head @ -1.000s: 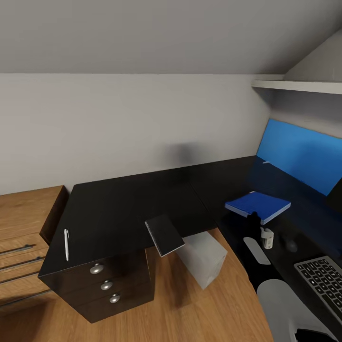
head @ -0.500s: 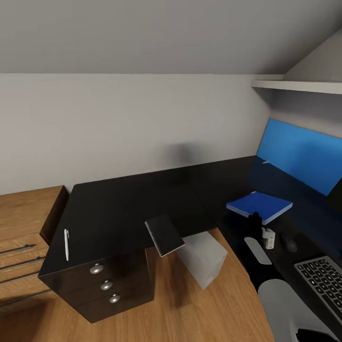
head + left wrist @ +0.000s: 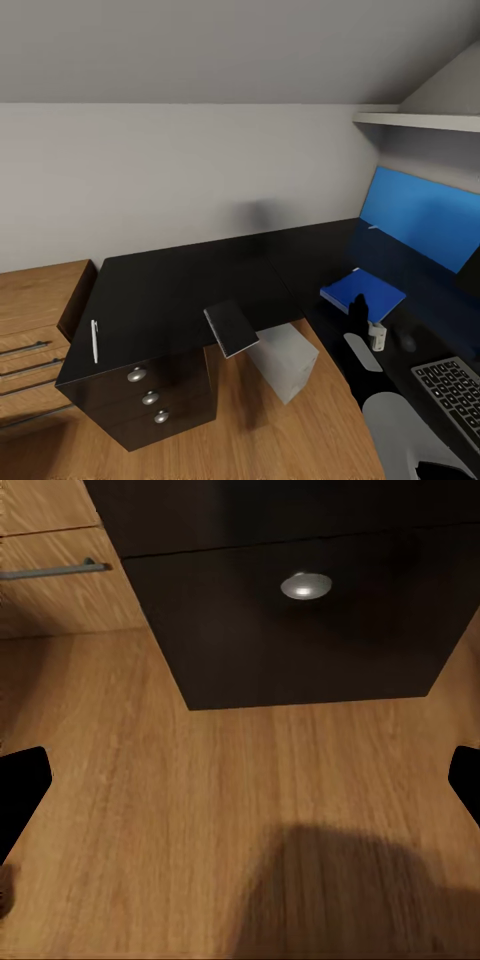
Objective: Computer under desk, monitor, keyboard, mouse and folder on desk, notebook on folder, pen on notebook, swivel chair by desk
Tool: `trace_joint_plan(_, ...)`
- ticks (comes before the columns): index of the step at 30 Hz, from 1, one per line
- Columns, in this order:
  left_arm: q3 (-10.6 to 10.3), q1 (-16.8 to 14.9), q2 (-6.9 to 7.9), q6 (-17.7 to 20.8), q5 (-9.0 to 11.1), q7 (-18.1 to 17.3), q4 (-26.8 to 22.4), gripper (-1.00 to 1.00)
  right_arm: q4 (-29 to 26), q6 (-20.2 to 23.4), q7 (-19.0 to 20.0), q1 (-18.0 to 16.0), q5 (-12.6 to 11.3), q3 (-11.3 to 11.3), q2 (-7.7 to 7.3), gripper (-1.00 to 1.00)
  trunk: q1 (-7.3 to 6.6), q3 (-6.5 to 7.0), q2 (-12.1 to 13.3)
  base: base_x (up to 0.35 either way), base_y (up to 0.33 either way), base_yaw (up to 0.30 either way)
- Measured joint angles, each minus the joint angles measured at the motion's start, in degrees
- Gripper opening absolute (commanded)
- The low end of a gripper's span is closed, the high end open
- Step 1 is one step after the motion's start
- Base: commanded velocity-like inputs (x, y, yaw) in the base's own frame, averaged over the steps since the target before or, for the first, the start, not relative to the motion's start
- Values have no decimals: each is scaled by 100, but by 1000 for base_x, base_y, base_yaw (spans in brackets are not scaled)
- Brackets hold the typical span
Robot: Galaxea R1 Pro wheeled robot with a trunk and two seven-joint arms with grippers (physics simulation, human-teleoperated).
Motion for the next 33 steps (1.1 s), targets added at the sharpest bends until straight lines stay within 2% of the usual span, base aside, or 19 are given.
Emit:
trace_joint_plan(23, -2, 0, -7, 0, -1, -1, 0, 100, 14, 36, 7, 0, -4, 37, 13, 100, 0, 0, 0, -131, 0, 0)
trace_joint_plan(27, -2, 0, -7, 0, -1, -1, -1, 100, 14, 138, 6, 12, 70, 86, 40, 100, -2, 0, 0, -47, 0, 0)
trace_joint_plan(31, -2, 0, -7, 0, -1, 0, 0, 100, 15, 433, 6, 76, 124, 350, 54, 100, -2, 0, 0, -10, 0, 0)
trace_joint_plan(33, -2, 0, -7, 0, -1, -1, 1, 100, 14, 696, 6, 127, 134, 651, 55, 100, -2, 0, 0, -3, 0, 0)
